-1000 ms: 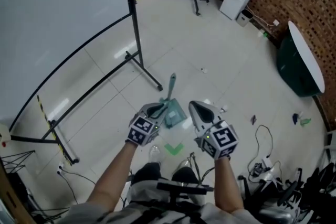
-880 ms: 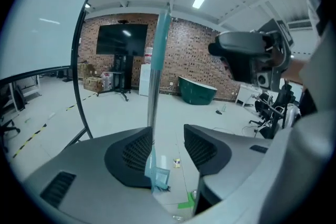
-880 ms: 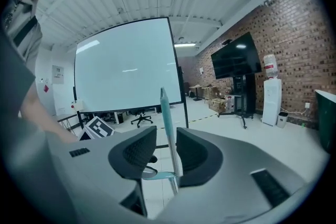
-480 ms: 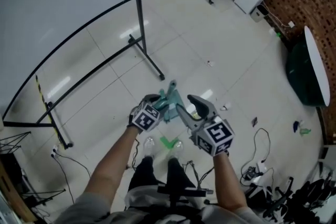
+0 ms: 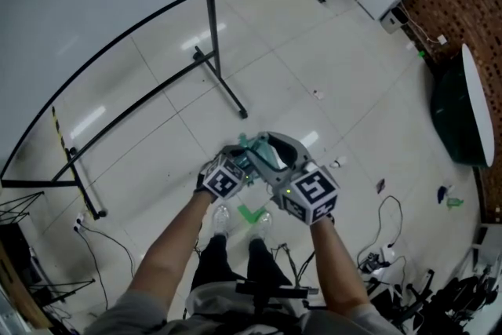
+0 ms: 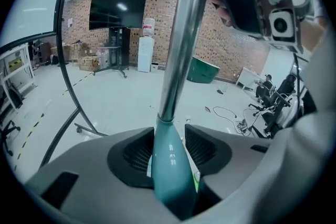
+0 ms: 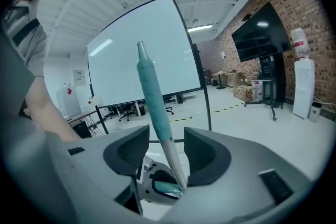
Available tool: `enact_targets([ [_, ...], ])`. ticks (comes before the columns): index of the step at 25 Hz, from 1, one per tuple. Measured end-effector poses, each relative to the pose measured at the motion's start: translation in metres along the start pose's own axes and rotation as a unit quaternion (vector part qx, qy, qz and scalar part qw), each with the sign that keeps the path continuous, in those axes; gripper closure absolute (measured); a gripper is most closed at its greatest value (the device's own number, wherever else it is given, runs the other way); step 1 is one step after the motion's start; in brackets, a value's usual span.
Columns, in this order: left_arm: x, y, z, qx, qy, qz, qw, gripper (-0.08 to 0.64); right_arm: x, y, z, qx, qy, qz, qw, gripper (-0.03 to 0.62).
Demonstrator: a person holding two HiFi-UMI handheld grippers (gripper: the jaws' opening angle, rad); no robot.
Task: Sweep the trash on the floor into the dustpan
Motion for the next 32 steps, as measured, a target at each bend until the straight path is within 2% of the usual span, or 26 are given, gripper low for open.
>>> enact_targets([
  [4, 0.0, -0.002, 0.001, -0.009, 0.01, 0.001, 0.9999, 0.439, -0.002, -0.002, -0.013, 0.012, 0.029, -0.017, 0.999, 0.402],
  [6, 0.001, 0.0, 0.003, -0.009, 0.014, 0.0, 0.9999, 0.439, 0.0, 0.002, -0.013, 0.008, 0.015, -0.007, 1.0, 0.471],
  [14, 0.007, -0.003, 0.004, 0.007, 0.012, -0.003, 0.9999, 0.44, 0.007, 0.001, -0.011, 0.011, 0.015, 0.036, 0.999, 0.488],
  [17, 0.008, -0.004, 0.003, 0.006, 0.011, -0.002, 0.9999, 0.44, 0.01, 0.001, -0.011, 0.013, 0.008, 0.048, 0.999, 0.494],
  [28, 0.019, 0.001, -0.007, 0.001, 0.022, -0.003, 0.9997, 0.44, 0.043, -0.005, 0.004, 0.006, -0.038, 0.031, 0.999, 0.505],
  [30, 0.017, -0.002, -0.004, 0.002, 0.023, -0.004, 0.9997, 0.44, 0.058, -0.012, 0.011, 0.0, -0.056, 0.021, 0.998, 0.508],
  [32, 0.015, -0.004, -0.001, 0.005, 0.018, -0.004, 0.9998, 0.44, 0.061, -0.016, 0.016, -0.013, -0.054, 0.03, 0.998, 0.508],
])
Point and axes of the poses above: the fingertips, and each gripper's own axes: z backward along the fingers, x to its right, y out of its top, the point moved 4 cm from there along z, backward along the fingers, and after that the axes turned 11 degrees about z, right-handed, at the moved point
